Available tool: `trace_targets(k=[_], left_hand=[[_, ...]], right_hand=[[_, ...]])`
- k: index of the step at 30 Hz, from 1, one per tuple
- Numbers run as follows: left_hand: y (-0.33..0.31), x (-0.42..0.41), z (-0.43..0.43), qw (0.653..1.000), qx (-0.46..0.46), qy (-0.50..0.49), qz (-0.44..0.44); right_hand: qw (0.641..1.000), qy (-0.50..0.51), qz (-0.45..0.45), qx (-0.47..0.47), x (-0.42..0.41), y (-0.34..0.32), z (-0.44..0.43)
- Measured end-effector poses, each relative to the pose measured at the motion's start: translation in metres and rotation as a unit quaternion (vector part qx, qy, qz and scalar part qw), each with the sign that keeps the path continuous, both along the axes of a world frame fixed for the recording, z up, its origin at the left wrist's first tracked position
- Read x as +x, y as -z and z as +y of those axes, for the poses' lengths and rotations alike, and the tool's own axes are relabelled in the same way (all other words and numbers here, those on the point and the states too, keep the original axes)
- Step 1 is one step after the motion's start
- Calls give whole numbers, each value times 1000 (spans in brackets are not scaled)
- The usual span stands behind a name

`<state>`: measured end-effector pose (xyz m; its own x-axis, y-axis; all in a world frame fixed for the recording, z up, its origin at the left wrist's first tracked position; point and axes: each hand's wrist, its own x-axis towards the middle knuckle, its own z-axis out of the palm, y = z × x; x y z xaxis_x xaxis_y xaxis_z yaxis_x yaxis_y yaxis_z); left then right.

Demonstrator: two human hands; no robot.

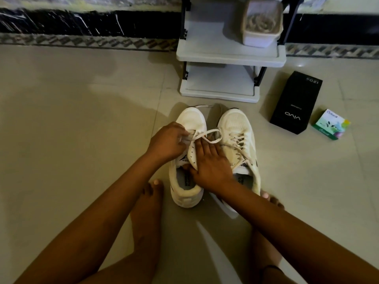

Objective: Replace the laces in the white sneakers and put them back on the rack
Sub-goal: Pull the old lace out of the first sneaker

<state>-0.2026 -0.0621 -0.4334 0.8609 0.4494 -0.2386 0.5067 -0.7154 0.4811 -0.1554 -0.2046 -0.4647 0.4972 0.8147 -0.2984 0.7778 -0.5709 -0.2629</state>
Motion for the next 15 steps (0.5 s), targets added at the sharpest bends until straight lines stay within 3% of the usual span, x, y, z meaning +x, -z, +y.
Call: trace_targets(k=[7, 9, 13, 15], left_hand=[[-2, 8, 3, 997, 73, -11, 18], [-8, 8, 3, 999, 35, 0, -9], [-32, 7, -6, 986, -131, -31, -103], [-31, 6, -5, 985, -125, -37, -116]], right_hand=[[1000, 3, 0, 17, 0, 2, -1], [1000, 5, 6, 22, 0, 2, -1], [1000, 4, 5, 19, 0, 3, -1], [1000, 6, 10, 18, 0, 2, -1]])
